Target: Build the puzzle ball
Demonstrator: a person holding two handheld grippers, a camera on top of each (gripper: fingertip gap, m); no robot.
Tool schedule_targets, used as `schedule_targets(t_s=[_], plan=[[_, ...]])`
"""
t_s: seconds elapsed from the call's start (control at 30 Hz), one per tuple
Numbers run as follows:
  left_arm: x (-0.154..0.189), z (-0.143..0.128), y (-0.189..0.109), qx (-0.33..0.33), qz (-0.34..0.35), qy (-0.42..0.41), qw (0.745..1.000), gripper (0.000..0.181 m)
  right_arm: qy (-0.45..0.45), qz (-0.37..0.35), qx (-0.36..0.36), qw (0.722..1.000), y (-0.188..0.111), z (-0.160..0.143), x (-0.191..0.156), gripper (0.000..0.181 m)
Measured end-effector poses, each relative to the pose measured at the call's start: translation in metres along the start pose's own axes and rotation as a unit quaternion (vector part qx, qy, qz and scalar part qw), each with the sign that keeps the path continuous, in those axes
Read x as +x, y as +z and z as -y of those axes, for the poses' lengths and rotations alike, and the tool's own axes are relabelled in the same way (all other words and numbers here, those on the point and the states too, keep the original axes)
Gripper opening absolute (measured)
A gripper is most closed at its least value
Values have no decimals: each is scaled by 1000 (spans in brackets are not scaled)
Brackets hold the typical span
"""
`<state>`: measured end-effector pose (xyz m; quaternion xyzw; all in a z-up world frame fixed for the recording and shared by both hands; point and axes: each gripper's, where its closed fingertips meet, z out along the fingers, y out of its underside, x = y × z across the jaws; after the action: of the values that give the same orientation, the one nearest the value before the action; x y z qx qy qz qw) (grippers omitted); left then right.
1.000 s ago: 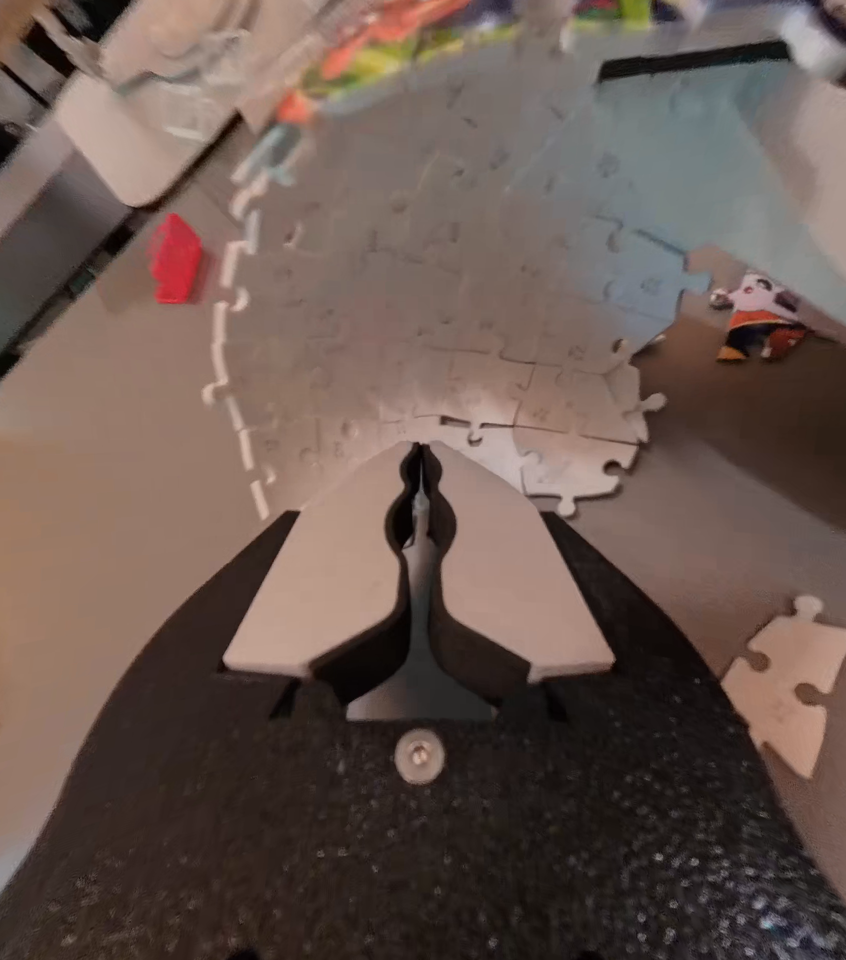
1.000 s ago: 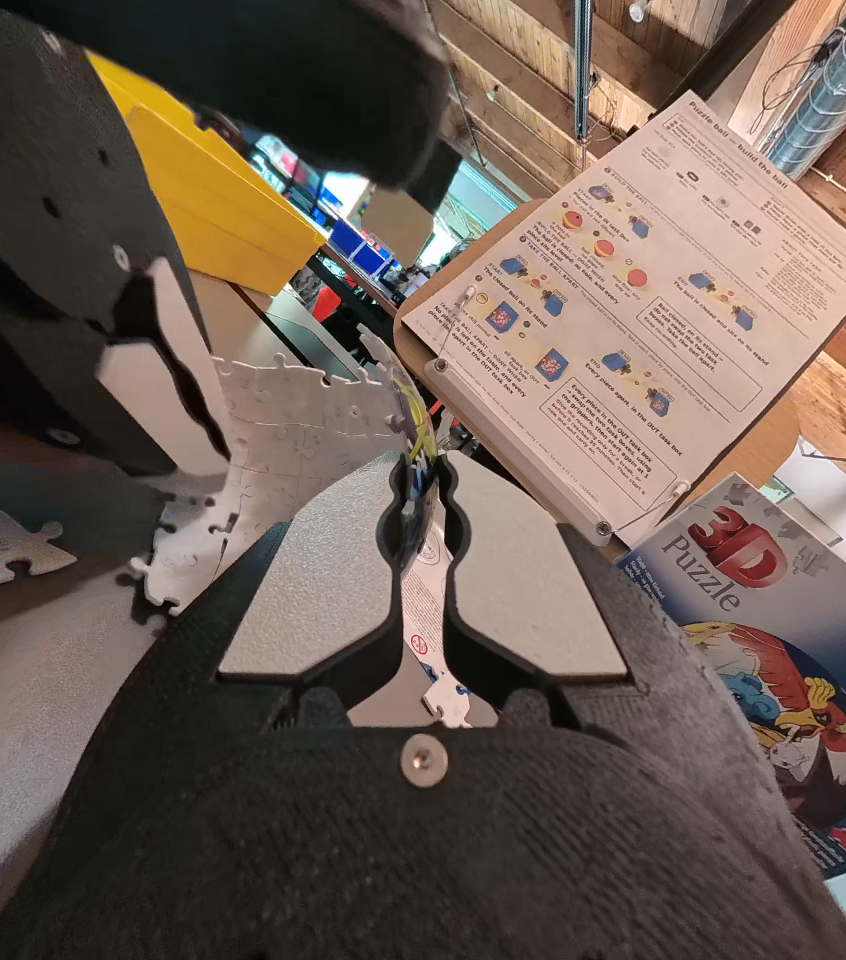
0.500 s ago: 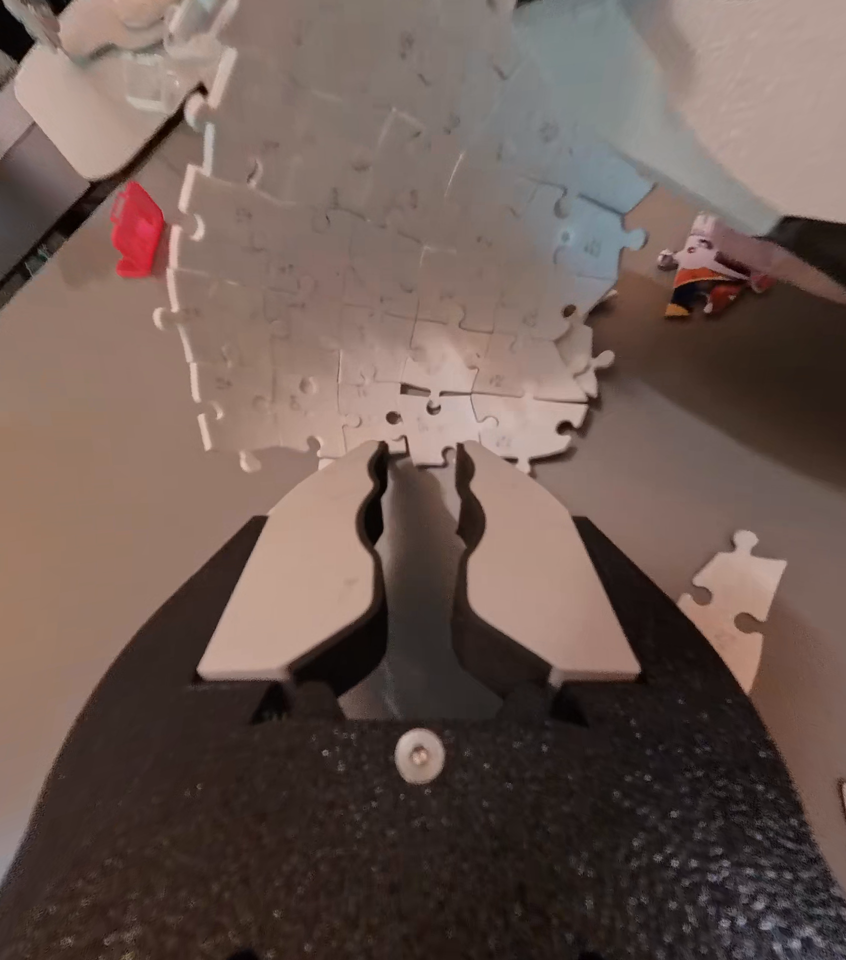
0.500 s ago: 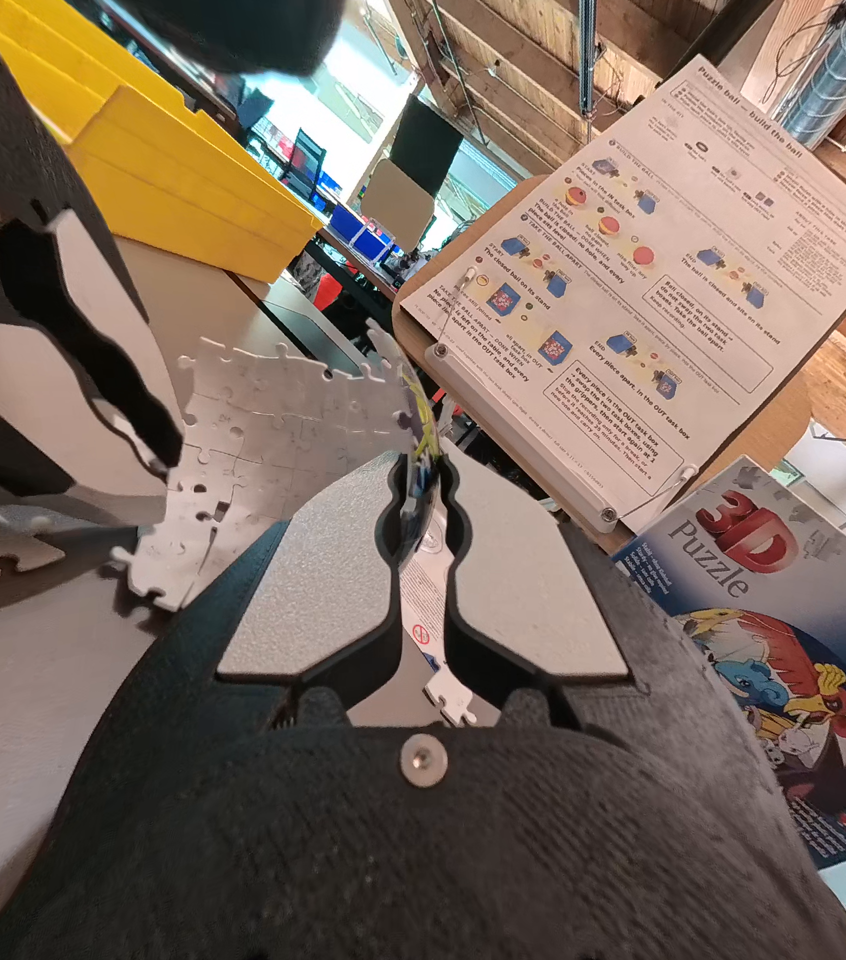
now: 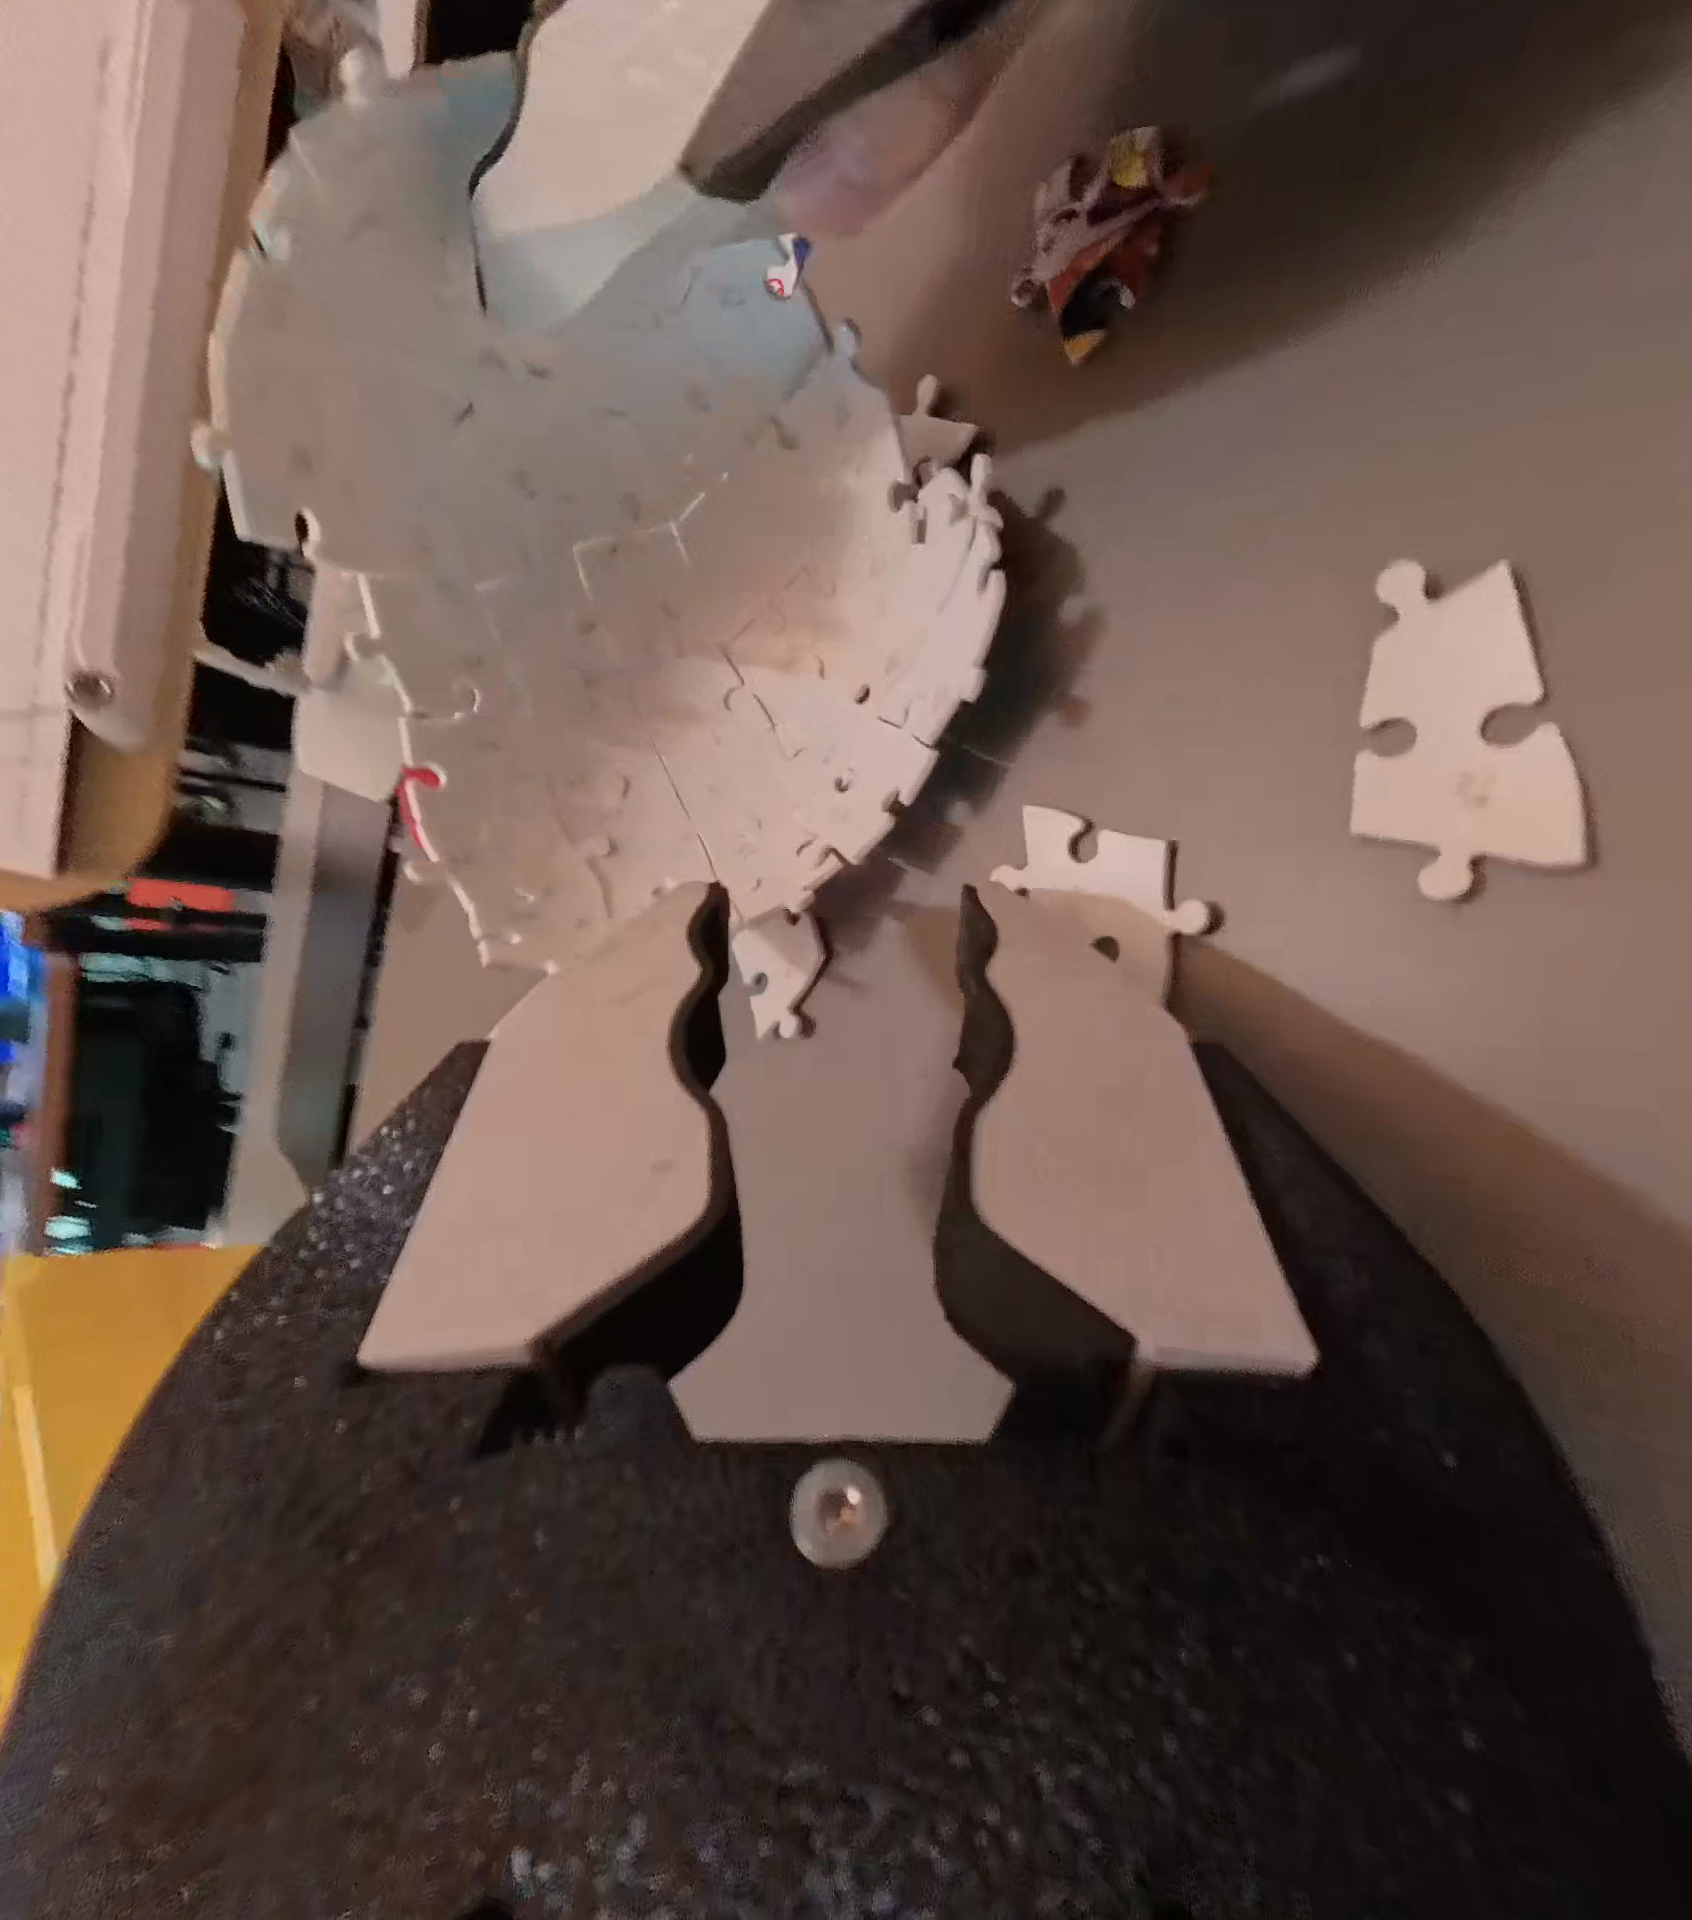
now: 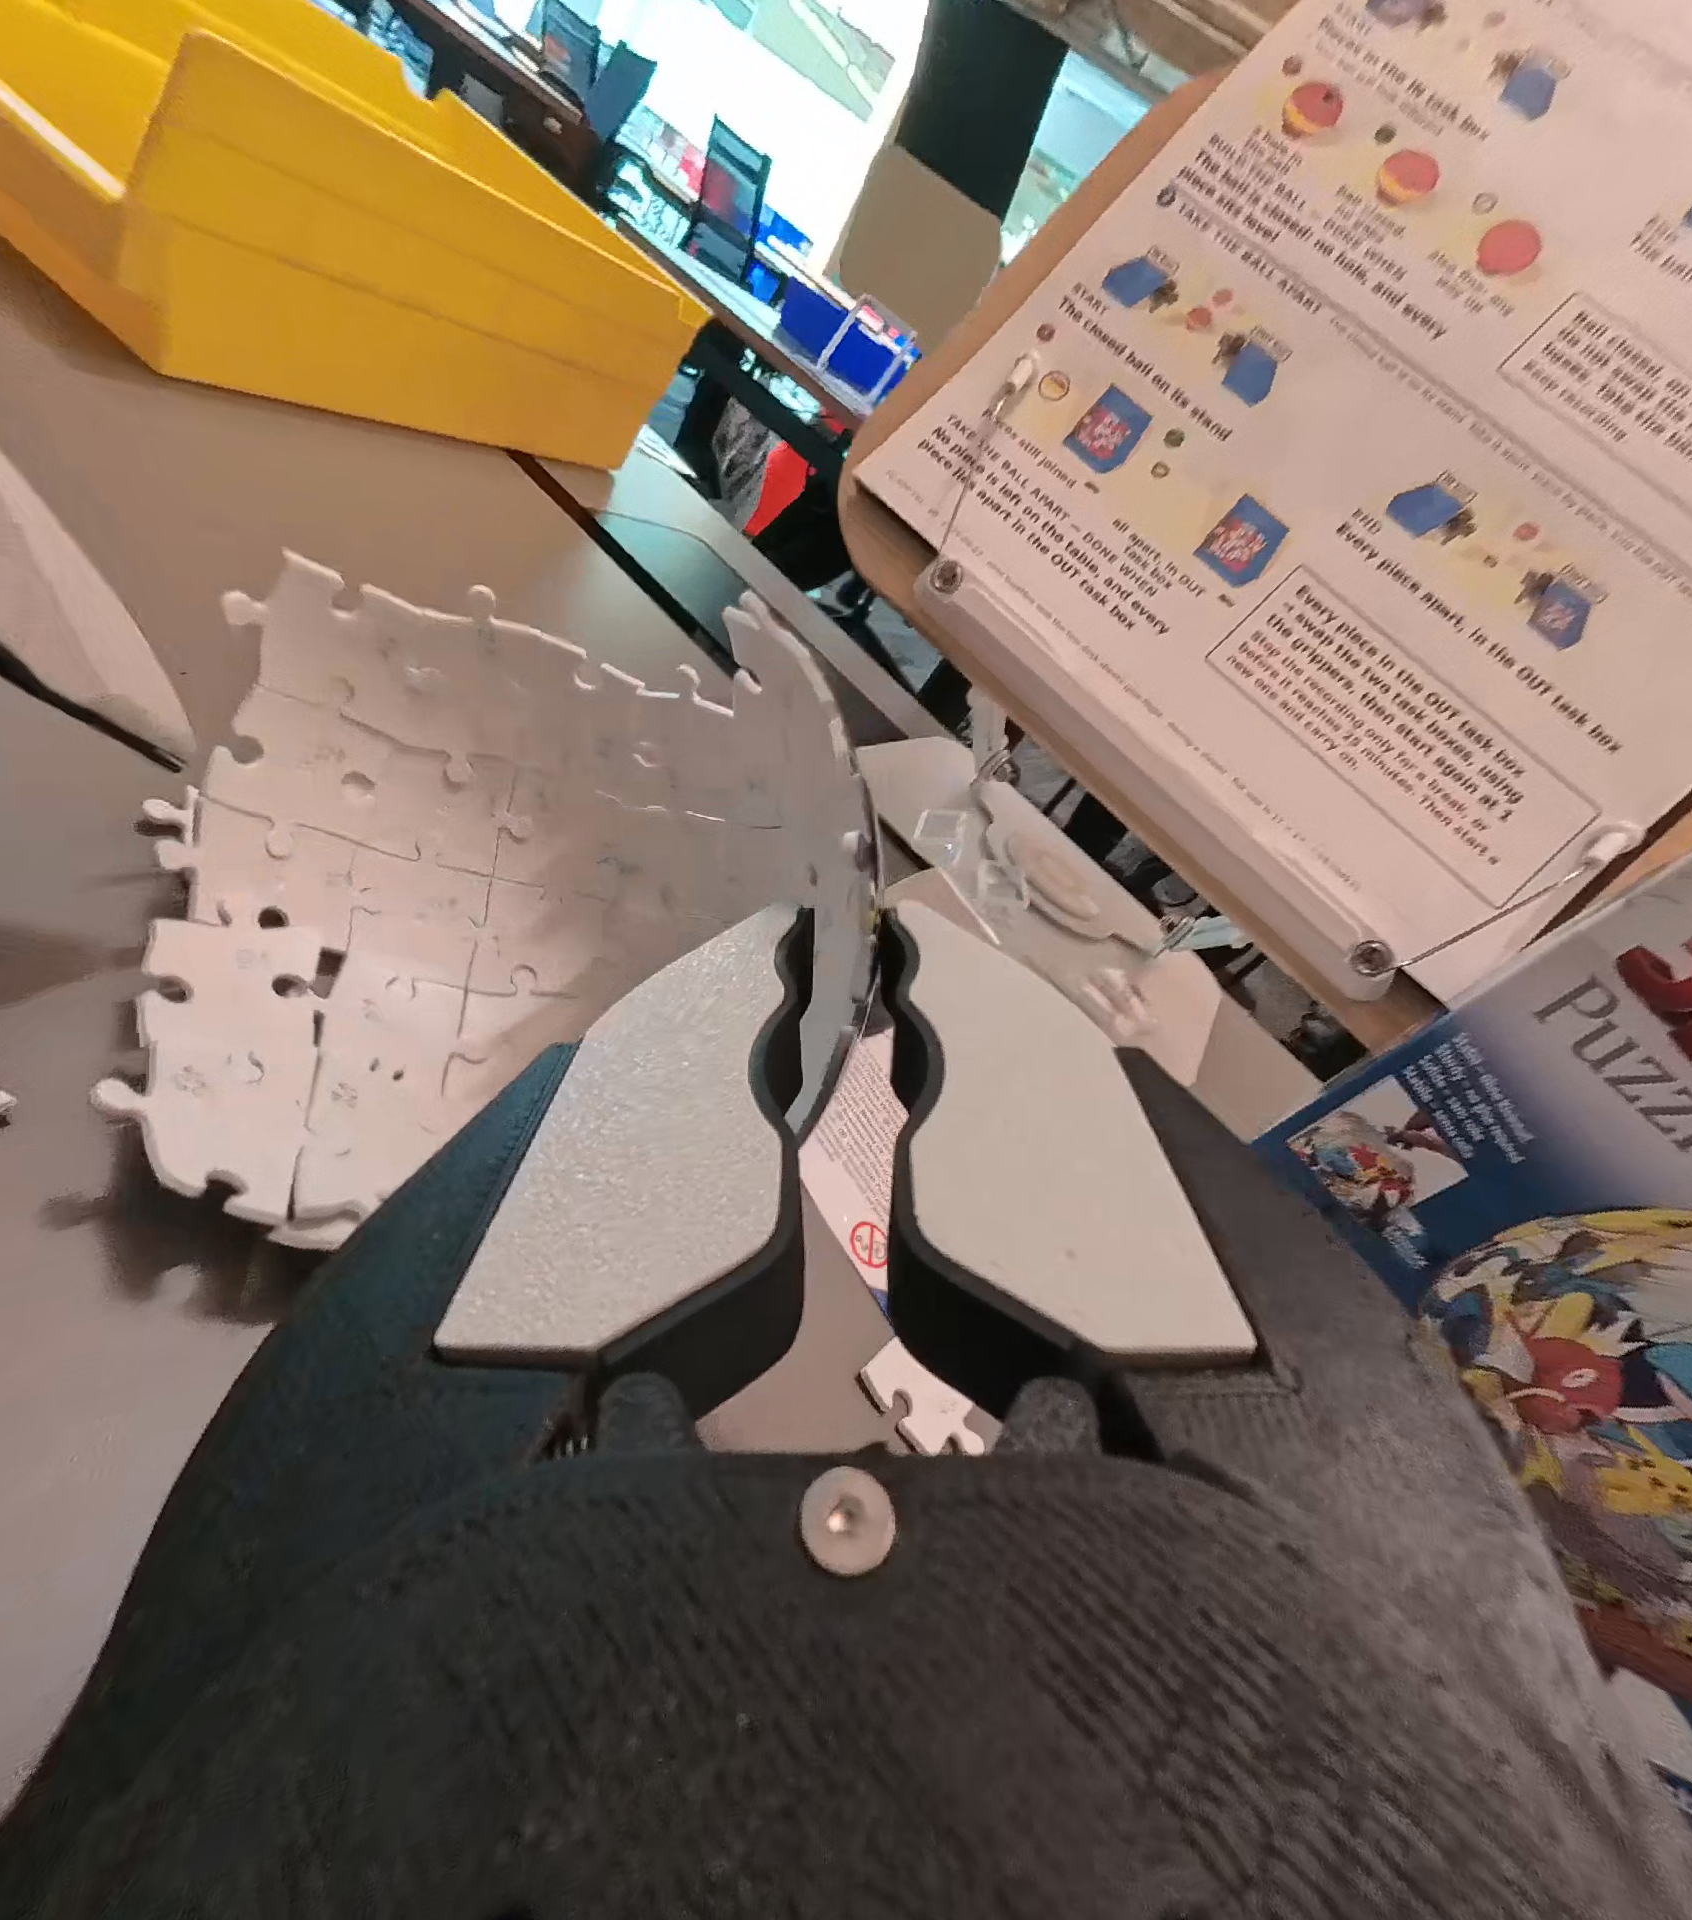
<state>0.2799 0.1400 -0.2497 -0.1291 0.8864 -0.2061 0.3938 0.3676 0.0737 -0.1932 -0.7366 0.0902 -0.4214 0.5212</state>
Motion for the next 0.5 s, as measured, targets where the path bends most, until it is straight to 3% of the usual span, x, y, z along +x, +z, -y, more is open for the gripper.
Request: schedule_targets(t_s=[0.23,0.43,0.5], plan=[[-6,-5,13,-13,5,143,990,41,3,58,-29,998,9,-12,-4,12],[-13,-3,13,-14,-4,201,979,10,9,84,-34,996,11,-14,-7,13],[-12,-4,14,-22,-21,198,980,8,10,90,-33,995,12,-14,-8,14]])
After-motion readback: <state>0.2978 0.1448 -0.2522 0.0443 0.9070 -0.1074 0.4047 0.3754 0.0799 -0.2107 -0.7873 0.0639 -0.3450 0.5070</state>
